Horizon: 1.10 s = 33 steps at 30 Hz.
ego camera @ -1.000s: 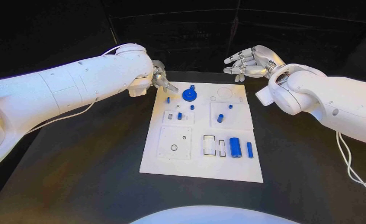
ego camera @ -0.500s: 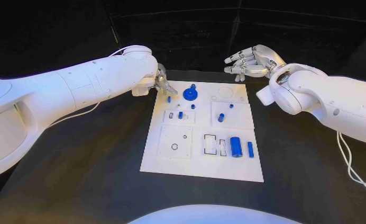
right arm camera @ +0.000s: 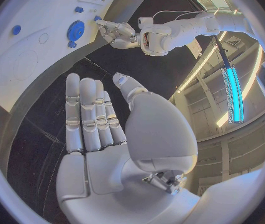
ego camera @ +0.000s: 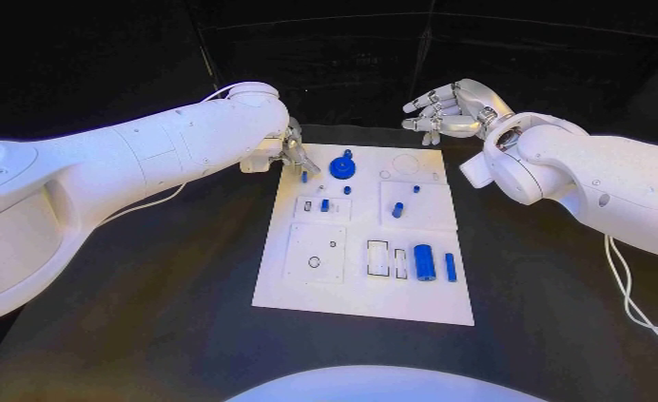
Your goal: Assemble the parts on the task board
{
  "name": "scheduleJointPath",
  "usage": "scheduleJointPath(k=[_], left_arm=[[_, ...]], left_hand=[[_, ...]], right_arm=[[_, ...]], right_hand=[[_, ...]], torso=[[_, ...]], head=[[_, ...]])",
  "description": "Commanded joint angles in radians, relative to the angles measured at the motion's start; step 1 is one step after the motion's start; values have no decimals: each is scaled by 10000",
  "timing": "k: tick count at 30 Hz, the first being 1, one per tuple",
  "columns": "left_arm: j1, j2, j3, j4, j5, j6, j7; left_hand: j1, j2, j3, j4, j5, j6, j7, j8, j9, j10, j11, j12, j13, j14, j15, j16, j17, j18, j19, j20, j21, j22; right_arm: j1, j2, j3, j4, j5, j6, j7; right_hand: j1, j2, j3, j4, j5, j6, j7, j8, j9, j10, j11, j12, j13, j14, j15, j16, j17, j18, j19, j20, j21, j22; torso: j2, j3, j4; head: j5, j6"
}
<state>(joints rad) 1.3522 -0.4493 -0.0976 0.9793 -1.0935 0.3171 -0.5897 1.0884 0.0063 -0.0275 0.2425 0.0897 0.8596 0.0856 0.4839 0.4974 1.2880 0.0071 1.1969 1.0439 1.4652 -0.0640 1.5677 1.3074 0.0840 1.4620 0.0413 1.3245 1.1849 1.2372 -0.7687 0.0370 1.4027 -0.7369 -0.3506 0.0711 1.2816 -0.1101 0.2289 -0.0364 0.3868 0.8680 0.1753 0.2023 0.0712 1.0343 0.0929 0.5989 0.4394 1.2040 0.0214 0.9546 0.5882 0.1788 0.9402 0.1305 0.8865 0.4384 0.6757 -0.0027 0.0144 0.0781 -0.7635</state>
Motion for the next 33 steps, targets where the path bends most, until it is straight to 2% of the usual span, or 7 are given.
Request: scheduleJointPath(k=[1, 5, 8, 23, 28, 29, 33], left_arm=[[-3, 31, 0, -54, -1, 301, 76], [-16, 57, 0, -95, 0, 322, 76], [-22, 75, 0, -129, 0, 338, 102], [-43, 148, -1, -228, 26, 179, 261], [-53, 109, -1, -153, 149, -42, 407], [-57, 83, -1, -113, 233, -110, 439], [-63, -20, 0, 18, 512, -300, 489]], left_hand=[[172, 105, -35, -65, 9, 71, 7, -50, -62, -27, 18, -7, -15, 1056, 45, 31, 2634, -76, -13, 44, -26, 12], [426, 360, 54, -203, 28, 148, -2, -48, -151, -24, 10, 8, -19, 1056, 39, 31, 2634, -78, -9, 41, -18, 31], [956, 768, 437, -548, 60, 185, -9, -70, -254, -43, -4, -2, -47, 1056, 25, 31, 2634, -76, -13, 30, -27, 27], [1296, 929, 772, -942, 66, 278, -38, -79, -401, -57, -27, -11, -77, 1056, 13, 31, 2634, -74, -19, 23, -37, 29], [1988, 1196, 1449, -1596, 88, 468, -187, 127, -367, -51, -154, -11, -66, 1056, -86, 31, 2634, -73, -9, -49, -23, 63], [2313, 1251, 1837, -1956, 101, 489, -243, 261, -290, -45, -206, -19, -57, 1056, -138, 31, 2634, -72, -5, -96, -20, 74], [2229, 1163, 3027, -2552, 92, 274, -209, 688, 54, -8, -230, -97, -129, 1056, -118, 31, 2634, -82, -1, -131, -26, 91]], right_arm=[[18, 15, 8, 3, -16, 65, 87], [18, 21, 8, -2, -16, 68, 85], [18, 28, 8, -5, -16, 80, 75], [18, 38, 8, -5, -16, 106, 62], [18, 41, 8, -8, -16, 110, 62], [18, 41, 8, -9, -16, 112, 61], [18, 43, 8, -14, -16, 116, 62]], right_hand=[[1, 64, 4, 55, 37, -75, 29, 39, 16, -33, -10, -36, -14, -63, -7, 36, -13, 39, -22, 5, -67, -14], [3, 67, 5, 56, 38, -76, 29, 40, 16, -32, -10, -36, -16, -62, -7, 37, -15, 39, -21, 5, -67, -14], [23, 89, 14, 63, 49, -79, 29, 53, 17, -30, -13, -35, -32, -61, -9, 44, -26, 40, -15, 3, -70, -16], [42, 107, 22, 67, 56, -80, 28, 64, 17, -30, -14, -36, -46, -61, -11, 50, -37, 41, -10, 2, -72, -17], [42, 107, 22, 67, 56, -80, 28, 64, 17, -30, -14, -36, -46, -61, -11, 50, -37, 41, -10, 2, -72, -17], [49, 117, 25, 72, 58, -80, 29, 72, 18, -30, -14, -36, -55, -62, -11, 53, -43, 41, -7, 1, -73, -18], [49, 117, 25, 72, 58, -80, 29, 72, 18, -30, -14, -36, -55, -62, -11, 53, -43, 41, -7, 1, -73, -18]], torso=[[-3, 1, 4], [-4, 2, 11], [-1, 4, 5], [-10, 5, 13], [-8, 1, 13], [-8, 0, 9], [-5, 0, 11]], head=[[-18, -9], [-18, -19], [1, -41], [-10, -96], [-14, -101], [-10, -110], [-25, -118]])
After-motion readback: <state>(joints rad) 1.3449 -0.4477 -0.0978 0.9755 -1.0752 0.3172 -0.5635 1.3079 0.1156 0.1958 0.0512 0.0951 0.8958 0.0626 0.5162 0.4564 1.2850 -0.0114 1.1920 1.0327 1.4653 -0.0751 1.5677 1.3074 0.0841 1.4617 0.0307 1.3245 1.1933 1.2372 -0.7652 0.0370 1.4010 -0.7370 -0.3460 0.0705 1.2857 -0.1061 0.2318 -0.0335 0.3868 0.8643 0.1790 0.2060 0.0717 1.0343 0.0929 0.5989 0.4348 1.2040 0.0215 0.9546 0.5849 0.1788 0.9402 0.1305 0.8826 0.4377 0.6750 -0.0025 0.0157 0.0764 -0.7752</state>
